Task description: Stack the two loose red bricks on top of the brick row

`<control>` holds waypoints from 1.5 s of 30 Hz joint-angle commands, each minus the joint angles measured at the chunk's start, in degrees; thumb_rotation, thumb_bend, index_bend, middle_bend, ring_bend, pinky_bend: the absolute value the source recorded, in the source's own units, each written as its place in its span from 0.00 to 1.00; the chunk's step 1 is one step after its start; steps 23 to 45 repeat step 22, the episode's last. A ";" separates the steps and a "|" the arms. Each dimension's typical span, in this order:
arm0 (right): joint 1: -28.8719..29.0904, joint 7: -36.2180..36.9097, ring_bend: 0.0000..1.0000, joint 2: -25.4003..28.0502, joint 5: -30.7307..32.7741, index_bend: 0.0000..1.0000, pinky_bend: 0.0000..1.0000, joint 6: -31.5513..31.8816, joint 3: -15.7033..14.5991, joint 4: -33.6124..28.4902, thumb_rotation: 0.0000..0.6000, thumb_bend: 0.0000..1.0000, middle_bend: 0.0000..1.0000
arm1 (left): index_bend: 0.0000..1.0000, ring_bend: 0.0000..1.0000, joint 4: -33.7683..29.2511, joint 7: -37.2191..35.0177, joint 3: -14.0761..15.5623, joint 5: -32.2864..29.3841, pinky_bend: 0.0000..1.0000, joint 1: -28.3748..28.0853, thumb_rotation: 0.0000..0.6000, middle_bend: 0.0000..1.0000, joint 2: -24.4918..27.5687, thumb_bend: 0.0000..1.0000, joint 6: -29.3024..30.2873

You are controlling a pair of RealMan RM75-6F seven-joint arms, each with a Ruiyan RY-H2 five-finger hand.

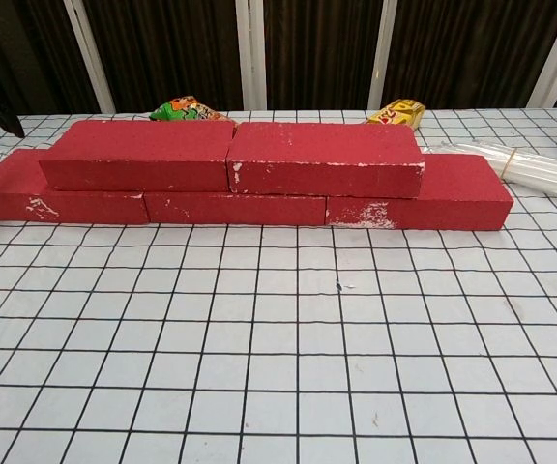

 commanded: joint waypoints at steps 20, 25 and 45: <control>-1.14 -3.00 0.00 -3.11 -13.31 0.00 0.00 6.25 -3.32 2.72 1.00 0.13 0.00 | 0.11 0.00 6.08 -20.56 5.05 51.67 0.00 42.33 1.00 0.02 -9.92 0.00 46.48; -1.31 -3.00 0.00 -3.04 -13.45 0.00 0.00 6.41 -3.36 2.55 1.00 0.13 0.00 | 0.11 0.00 7.29 -21.74 5.01 52.77 0.00 43.44 1.00 0.02 -10.76 0.00 47.08; -1.31 -3.00 0.00 -3.04 -13.45 0.00 0.00 6.41 -3.36 2.55 1.00 0.13 0.00 | 0.11 0.00 7.29 -21.74 5.01 52.77 0.00 43.44 1.00 0.02 -10.76 0.00 47.08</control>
